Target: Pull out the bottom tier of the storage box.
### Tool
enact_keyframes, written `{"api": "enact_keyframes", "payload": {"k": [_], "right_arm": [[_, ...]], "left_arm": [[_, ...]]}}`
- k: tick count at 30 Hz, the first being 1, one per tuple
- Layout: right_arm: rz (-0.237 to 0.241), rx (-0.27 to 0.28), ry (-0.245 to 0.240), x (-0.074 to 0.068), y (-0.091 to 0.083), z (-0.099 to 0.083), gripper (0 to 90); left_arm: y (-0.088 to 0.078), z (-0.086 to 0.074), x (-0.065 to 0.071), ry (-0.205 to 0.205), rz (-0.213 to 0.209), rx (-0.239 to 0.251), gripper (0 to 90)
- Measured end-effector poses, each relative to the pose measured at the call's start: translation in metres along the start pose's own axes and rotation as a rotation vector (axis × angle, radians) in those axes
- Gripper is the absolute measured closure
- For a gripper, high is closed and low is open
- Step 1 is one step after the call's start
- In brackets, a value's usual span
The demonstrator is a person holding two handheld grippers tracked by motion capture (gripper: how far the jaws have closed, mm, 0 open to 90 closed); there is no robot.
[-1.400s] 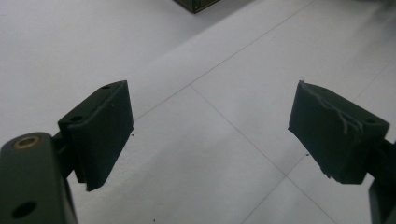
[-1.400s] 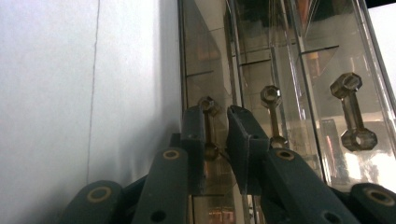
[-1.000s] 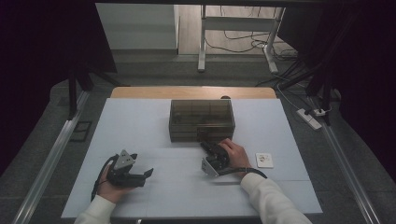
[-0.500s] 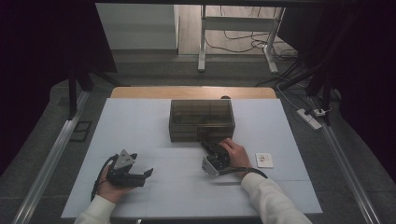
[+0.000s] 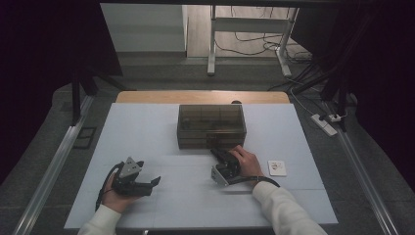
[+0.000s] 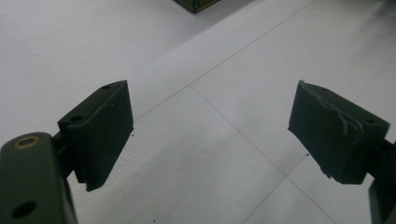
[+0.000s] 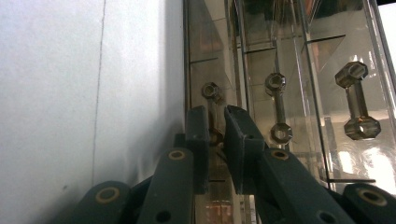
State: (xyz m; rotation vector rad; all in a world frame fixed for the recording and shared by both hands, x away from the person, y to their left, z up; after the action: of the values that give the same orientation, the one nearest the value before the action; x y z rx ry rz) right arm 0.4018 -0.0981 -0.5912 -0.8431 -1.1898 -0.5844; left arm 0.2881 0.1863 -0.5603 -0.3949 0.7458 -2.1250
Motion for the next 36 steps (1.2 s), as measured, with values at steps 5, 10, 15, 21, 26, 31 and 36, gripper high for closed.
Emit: {"api": "enact_keyframes", "payload": {"k": [5,10,15,21,26,31,36], "right_arm": [[-0.003,0.003,-0.011,0.0,0.0,0.0,80.0],[-0.008,0.01,-0.014,-0.001,-0.001,0.0,80.1],[-0.012,0.008,-0.013,0.0,-0.002,0.0,80.3],[-0.016,0.009,-0.02,-0.001,-0.003,0.0,80.4],[-0.014,0.015,-0.027,-0.001,-0.005,0.001,80.4],[-0.014,0.015,-0.03,-0.002,-0.008,0.002,80.4],[-0.01,0.023,-0.032,-0.003,-0.012,0.005,80.3]], "left_arm": [[0.0,0.0,0.0,-0.002,-0.001,0.002,13.8],[0.0,0.0,0.0,-0.002,-0.001,0.002,13.8],[0.0,0.0,-0.001,-0.003,0.0,0.002,13.8],[0.0,0.0,-0.001,-0.004,0.001,0.003,13.8],[0.0,0.0,-0.001,-0.005,0.001,0.004,13.8],[0.0,0.0,-0.002,-0.006,0.002,0.003,13.8],[0.0,0.0,-0.002,-0.006,0.004,0.002,13.8]]}}
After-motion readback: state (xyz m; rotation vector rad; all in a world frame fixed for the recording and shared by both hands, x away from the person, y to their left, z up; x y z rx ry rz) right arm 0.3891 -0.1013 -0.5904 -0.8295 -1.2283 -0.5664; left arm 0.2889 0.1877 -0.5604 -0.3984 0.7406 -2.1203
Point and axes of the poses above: each handheld gripper's, and its own axes: y roughly forward along the jaws, z roughly out of its top, x roughly to its right, the point moved 5 cm from there along y, roughly forward along the jaws, and after that the axes turned 1 degree about -z, right-handed, at the moved point
